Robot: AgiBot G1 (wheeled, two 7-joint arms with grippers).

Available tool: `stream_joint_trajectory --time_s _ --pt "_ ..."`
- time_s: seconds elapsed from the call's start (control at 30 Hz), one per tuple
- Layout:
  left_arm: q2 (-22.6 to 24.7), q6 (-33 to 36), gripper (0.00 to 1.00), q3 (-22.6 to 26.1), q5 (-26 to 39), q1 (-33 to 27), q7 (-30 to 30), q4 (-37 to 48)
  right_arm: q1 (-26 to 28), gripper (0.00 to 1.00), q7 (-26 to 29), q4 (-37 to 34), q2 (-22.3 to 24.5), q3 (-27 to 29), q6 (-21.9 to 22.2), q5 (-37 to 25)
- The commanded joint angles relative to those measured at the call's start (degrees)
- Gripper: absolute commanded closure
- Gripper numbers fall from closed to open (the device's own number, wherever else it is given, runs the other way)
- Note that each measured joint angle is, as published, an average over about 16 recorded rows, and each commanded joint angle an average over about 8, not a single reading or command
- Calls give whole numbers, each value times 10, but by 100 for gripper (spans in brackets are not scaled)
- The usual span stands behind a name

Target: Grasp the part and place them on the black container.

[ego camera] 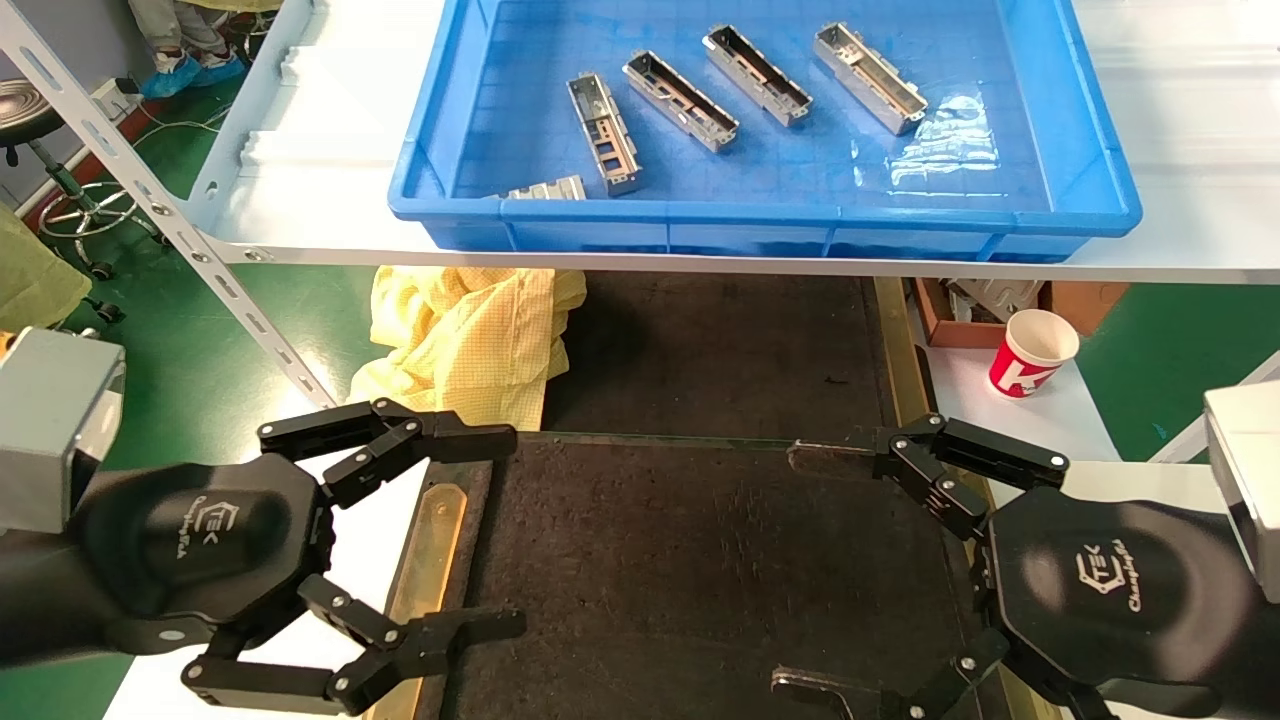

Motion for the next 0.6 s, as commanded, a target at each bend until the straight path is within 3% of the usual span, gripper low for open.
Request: stream_joint_trajectory --time_s 0.03,0.6 --pt "0 0 100 0 0 0 0 0 0 0 0 0 0 0 0 0" --pt "0 0 100 0 0 0 0 0 0 0 0 0 0 0 0 0"
